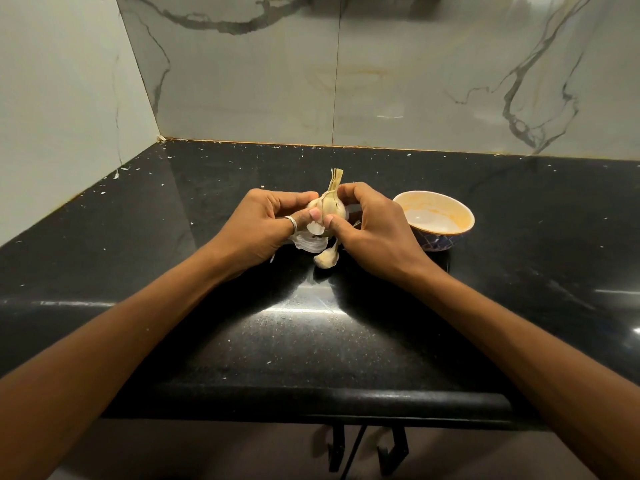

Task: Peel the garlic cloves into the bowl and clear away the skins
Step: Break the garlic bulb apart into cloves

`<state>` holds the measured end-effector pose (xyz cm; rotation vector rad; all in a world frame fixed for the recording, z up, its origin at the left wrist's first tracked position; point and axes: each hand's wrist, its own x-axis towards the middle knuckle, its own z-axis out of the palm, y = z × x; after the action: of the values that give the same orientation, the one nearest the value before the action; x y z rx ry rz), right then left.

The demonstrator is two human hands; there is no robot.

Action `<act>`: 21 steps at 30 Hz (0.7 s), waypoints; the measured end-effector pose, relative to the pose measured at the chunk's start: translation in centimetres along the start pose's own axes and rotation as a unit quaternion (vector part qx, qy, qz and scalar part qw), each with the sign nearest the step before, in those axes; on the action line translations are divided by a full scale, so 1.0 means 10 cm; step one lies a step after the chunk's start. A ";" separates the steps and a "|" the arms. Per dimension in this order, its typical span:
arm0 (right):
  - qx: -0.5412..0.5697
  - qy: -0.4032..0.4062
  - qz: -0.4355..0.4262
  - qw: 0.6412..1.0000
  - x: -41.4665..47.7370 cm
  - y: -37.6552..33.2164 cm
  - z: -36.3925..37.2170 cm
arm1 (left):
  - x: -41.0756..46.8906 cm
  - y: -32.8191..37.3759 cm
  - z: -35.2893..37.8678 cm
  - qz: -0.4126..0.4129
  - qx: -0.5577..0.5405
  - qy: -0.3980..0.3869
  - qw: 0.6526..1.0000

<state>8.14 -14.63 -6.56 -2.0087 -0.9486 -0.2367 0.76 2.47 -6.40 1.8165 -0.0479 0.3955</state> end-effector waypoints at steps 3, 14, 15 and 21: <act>-0.018 -0.004 0.005 1.000 0.00 0.00 0.01 | 0.01 -0.02 -0.02 0.015 0.036 -0.002 0.999; 0.030 -0.017 0.033 0.999 -0.02 -0.01 -0.01 | -0.04 0.03 0.00 0.029 0.015 -0.012 0.999; 0.030 -0.016 0.033 0.999 -0.02 -0.01 -0.01 | -0.04 0.03 0.01 0.029 0.015 -0.012 0.999; 0.034 -0.014 0.029 0.999 -0.02 0.01 0.00 | -0.03 0.01 -0.01 0.015 0.020 -0.006 1.000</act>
<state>8.06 -14.76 -6.74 -1.9791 -0.9032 -0.1435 0.40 2.44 -6.37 1.8596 -0.0747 0.4095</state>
